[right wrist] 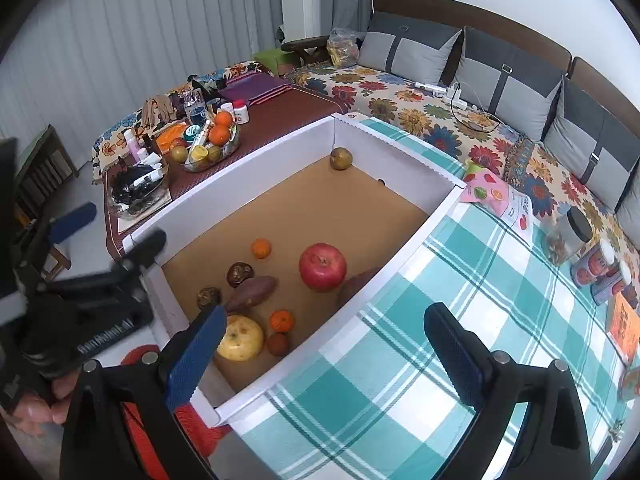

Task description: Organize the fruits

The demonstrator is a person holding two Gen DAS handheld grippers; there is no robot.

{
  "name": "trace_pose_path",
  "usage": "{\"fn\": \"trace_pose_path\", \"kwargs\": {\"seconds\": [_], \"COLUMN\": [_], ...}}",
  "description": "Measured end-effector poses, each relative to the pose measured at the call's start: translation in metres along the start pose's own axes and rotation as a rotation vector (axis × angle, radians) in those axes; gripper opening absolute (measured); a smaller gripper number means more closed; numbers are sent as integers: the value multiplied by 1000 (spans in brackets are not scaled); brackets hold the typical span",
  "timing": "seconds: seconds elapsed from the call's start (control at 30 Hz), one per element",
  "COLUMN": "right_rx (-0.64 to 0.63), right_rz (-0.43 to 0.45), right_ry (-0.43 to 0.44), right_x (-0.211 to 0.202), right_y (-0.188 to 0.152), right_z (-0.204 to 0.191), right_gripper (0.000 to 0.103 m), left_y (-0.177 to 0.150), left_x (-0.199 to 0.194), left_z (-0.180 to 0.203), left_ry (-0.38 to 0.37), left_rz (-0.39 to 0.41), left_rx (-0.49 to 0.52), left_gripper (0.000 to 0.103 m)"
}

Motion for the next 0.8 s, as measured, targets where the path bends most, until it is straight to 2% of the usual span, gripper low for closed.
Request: {"fn": "trace_pose_path", "kwargs": {"seconds": [0.17,0.27,0.37,0.47,0.8], "right_rx": [32,53,66,68,34], "right_rz": [-30,-69,-88,-69,-30], "right_ry": [9,28,54,80,77], "right_x": [1,6,6,-1,-14], "right_y": [-7,-11,-12,-10,-1], "right_z": [-12,-18,-25,-32,-54], "right_gripper": [99,99,99,99,99], "left_y": [-16,-20,-23,-25,-25], "left_x": [1,1,-9,-21,-24], "left_z": [-16,-23,-27,-31,-44], "left_ry": [-76,-81,-56,-38,-22], "left_rz": [-96,-122,-75,-34,-20], "left_rx": [-41,-47,-37,-33,-73], "left_gripper": [93,93,93,97,98]}}
Point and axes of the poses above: each gripper's, at about its wrist camera, not at the fingertips, and x roughly the way its jaws point, z to its right, y to its top, the point moved 1 cm from there along x, roughly the way its jaws point, and after that the axes turned 8 degrees about -x, right-handed, at the moved point
